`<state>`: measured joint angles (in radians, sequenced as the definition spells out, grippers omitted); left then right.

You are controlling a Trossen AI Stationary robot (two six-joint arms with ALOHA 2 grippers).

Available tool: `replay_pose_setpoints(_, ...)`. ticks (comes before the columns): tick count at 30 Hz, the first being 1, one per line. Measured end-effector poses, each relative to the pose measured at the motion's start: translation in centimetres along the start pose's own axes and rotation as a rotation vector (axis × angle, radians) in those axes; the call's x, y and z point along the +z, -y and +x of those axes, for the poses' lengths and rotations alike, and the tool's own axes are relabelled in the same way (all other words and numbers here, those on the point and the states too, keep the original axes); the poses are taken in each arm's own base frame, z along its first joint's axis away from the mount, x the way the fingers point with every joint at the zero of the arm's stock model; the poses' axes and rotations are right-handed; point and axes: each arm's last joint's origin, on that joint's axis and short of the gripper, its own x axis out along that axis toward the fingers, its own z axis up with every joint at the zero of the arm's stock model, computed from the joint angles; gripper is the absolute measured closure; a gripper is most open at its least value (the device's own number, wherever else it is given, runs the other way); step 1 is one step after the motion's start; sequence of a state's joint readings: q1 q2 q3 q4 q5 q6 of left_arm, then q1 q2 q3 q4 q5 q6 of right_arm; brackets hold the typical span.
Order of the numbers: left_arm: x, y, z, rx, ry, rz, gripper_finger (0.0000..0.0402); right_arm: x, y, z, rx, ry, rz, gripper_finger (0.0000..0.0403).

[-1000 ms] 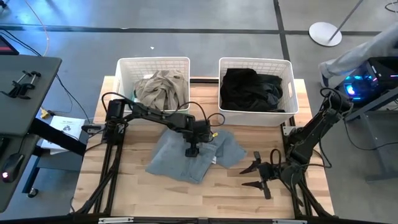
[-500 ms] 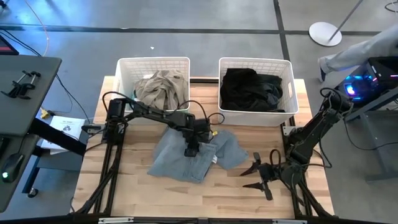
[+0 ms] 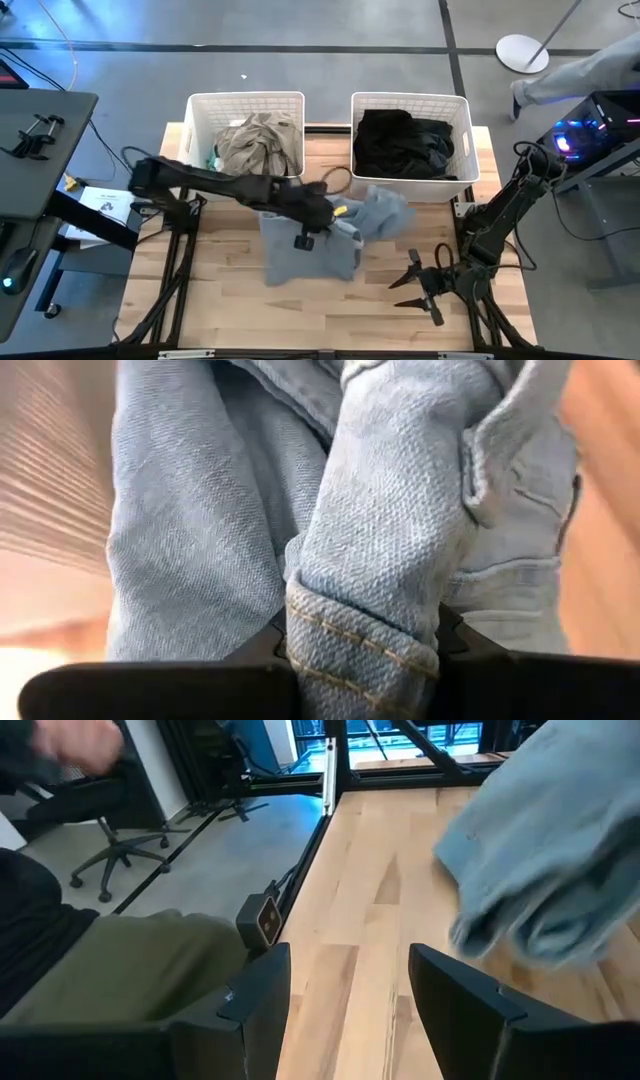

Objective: Sort clothes
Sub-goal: Put the light blue pants into the left white laundry bin

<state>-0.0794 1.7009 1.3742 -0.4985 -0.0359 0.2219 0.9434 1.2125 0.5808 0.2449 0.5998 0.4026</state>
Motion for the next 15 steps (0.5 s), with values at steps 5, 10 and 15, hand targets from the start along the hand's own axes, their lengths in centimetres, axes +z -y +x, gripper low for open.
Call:
replay_pose_setpoints(5, 3.1, 0.2, -7.5, 0.116, 0.267, 0.051, 0.0337, 0.0, -0.1, -0.1, -0.02, 0.01, -0.003, 0.021)
replay_pose_setpoints(10, 4.5, 0.4, -15.1, 0.335, 0.457, 0.115, 0.0337, 0.0, -0.1, -0.1, -0.026, 0.013, -0.012, 0.021)
replay_pose_setpoints(15, 4.8, 0.3, -21.9, 0.787, 0.471, 0.21, 0.0337, 0.0, 0.0, -0.1, -0.029, 0.014, -0.013, 0.021)
